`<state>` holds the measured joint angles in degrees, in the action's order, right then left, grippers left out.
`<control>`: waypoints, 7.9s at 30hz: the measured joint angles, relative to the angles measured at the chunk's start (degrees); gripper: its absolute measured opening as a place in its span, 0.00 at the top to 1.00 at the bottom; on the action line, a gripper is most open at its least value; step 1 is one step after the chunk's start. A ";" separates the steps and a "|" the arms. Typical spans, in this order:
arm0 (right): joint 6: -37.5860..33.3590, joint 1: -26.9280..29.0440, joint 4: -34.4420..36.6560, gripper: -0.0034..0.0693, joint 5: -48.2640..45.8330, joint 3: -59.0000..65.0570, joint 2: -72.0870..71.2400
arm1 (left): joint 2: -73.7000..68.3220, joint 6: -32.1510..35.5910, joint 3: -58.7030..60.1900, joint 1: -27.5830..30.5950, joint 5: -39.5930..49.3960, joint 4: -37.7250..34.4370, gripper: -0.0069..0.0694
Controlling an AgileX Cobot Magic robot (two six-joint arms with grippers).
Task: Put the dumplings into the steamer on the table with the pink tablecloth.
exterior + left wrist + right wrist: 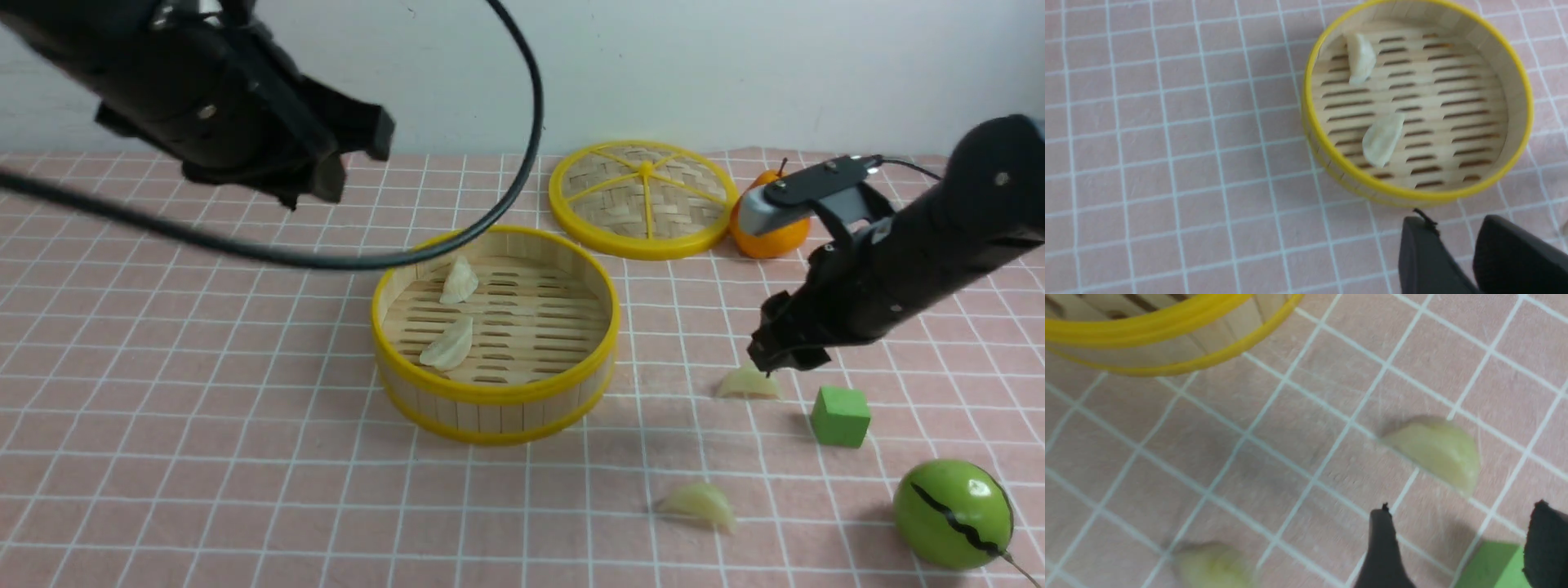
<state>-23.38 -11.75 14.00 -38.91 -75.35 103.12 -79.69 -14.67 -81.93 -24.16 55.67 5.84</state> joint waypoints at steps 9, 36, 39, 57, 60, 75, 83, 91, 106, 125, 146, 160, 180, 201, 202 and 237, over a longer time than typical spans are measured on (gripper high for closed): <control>-0.18 0.00 -6.63 0.33 0.54 -8.19 12.49 | 20.68 -2.42 26.81 0.00 -0.98 4.10 0.93; 3.45 -9.68 5.85 0.63 -12.50 -33.00 14.93 | 52.82 -25.68 59.77 0.00 -23.74 24.02 0.93; 3.45 -12.96 5.29 0.63 -8.62 -38.19 20.01 | 52.82 -25.78 59.83 0.00 -24.92 24.29 0.93; 12.00 -14.02 0.19 0.15 -29.53 -54.15 26.99 | 52.82 -26.91 59.83 0.00 -23.18 24.40 0.92; 13.26 -14.02 -0.25 0.17 -30.81 -51.32 21.69 | 52.82 -26.97 59.83 0.00 -23.47 24.33 0.92; 5.46 -15.68 -7.53 0.28 -13.91 -1.14 8.22 | 52.82 -27.01 59.83 0.00 -25.65 24.64 0.91; 4.54 -15.70 -9.03 0.64 -15.20 -1.75 10.22 | 52.82 -27.01 59.83 0.00 -25.78 25.50 0.90; 2.50 -18.08 -6.94 0.63 -21.66 -19.77 9.35 | 52.82 -27.01 59.88 0.00 -26.16 25.55 0.90; -2.14 -19.05 -5.81 0.52 -7.46 -33.63 25.61 | 52.82 -27.01 59.88 0.00 -26.41 25.69 0.88; 15.95 -19.07 -11.48 0.73 -23.25 -41.09 -8.59 | 52.82 -27.01 59.88 0.00 -25.88 25.69 0.86; 22.30 -19.07 -16.30 0.97 15.31 39.44 -67.52 | 52.82 -27.01 59.88 0.00 -25.88 25.69 0.86; 23.38 -19.07 -16.50 0.95 48.73 75.85 -73.40 | 52.82 -27.01 59.88 0.00 -25.87 25.69 0.83; 23.38 7.28 -18.77 0.93 18.92 76.66 -103.53 | 52.89 -27.01 59.94 0.00 -25.76 25.63 0.81; 23.38 9.18 -10.47 0.97 17.06 76.31 -103.71 | 52.89 -27.01 59.94 0.00 -25.75 25.63 0.79; 23.38 9.18 -10.47 0.97 17.06 76.31 -103.71 | 52.89 -27.01 59.94 0.00 -25.75 25.63 0.79; 23.38 9.18 -10.47 0.93 16.90 76.26 -103.71 | 80.30 -17.73 76.64 21.49 -28.31 6.86 0.77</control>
<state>0.00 -2.57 3.53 -22.01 0.92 -0.59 0.61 -32.40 -5.29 -2.68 27.36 12.71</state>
